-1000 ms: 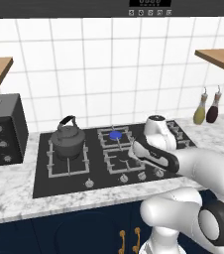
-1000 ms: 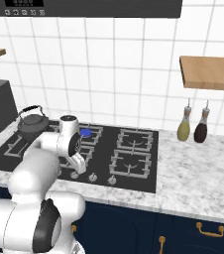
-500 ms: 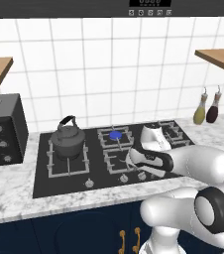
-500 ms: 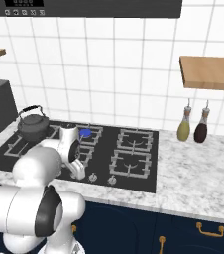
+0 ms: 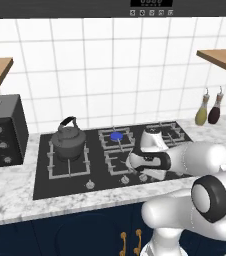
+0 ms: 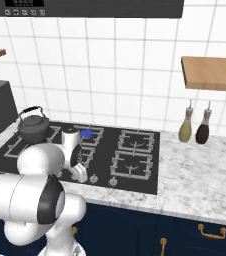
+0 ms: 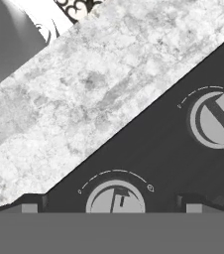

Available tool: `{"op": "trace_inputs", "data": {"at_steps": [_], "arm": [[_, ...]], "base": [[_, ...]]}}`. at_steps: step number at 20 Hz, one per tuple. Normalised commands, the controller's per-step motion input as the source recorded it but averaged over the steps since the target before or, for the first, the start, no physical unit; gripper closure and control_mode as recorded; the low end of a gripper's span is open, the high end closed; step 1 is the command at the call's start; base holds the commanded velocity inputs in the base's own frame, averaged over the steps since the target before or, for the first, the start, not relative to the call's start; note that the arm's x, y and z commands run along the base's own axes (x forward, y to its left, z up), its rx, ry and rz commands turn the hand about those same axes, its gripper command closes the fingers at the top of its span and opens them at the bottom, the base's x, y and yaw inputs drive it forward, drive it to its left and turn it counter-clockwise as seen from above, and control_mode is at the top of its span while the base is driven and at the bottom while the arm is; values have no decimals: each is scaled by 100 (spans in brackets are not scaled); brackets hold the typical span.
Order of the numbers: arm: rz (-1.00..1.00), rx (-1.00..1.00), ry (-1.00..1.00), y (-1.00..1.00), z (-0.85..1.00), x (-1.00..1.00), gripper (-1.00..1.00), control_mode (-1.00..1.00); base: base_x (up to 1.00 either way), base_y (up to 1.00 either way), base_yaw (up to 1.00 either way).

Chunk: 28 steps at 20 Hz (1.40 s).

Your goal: Turn off the rear center burner of the stove.

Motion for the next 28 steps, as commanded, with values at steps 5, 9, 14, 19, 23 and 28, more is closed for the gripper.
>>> {"op": "trace_inputs", "data": {"at_steps": [5,9,14,19,23,28], "arm": [[1,0,0,0,-6,7,-100,-100],[0,0,0,0,0,0,-100,-100],[0,0,1,4,-2,0,100,-100],[0,0,0,4,0,0,100,-100],[0,0,0,8,0,-1,100,-100],[-1,0,0,2,0,-9,100,-100]], "base": [[0,0,0],[0,0,0],[0,0,0],[0,0,0],[0,0,0],[0,0,0]]}}
